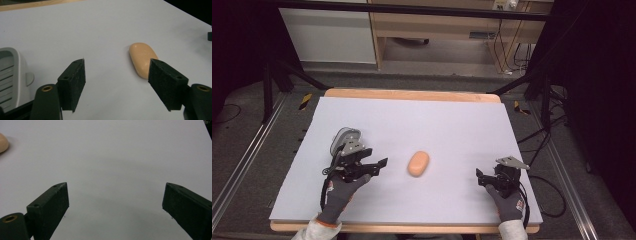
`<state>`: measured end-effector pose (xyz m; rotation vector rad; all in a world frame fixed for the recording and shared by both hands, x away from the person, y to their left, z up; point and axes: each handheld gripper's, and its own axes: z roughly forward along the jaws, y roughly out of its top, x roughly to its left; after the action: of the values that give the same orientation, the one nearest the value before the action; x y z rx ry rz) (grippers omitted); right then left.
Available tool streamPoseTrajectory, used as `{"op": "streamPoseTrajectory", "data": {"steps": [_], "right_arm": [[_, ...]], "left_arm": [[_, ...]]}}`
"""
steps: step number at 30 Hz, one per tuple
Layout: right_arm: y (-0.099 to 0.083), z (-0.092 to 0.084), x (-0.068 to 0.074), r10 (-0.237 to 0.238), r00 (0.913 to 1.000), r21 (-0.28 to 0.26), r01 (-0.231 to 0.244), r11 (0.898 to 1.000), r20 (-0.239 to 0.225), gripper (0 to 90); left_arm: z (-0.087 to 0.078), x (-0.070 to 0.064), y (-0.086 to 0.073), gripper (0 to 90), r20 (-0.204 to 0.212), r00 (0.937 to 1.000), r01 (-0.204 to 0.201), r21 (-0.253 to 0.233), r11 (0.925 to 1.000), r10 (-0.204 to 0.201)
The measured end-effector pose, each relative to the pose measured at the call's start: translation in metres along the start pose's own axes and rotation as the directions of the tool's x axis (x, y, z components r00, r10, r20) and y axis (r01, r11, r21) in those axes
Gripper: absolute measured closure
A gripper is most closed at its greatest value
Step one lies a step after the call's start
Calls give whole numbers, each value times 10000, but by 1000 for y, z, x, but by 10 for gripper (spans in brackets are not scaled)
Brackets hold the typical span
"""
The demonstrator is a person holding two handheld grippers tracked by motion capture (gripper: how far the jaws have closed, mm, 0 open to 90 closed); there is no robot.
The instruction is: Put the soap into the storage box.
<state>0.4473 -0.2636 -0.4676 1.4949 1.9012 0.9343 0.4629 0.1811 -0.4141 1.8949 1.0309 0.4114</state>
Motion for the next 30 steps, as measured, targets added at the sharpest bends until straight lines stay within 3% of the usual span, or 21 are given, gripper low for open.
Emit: {"op": "streamPoseTrajectory", "data": {"steps": [17,30], "right_arm": [[0,2,1,-43,10000,128,42,9999,14,72],[0,3,1,-65,10000,191,65,9998,-18,72]], "left_arm": [[33,-28,16,257,216,9991,-373,378,9986,365],[58,-48,19,254,331,9967,-762,814,9938,737]]}}
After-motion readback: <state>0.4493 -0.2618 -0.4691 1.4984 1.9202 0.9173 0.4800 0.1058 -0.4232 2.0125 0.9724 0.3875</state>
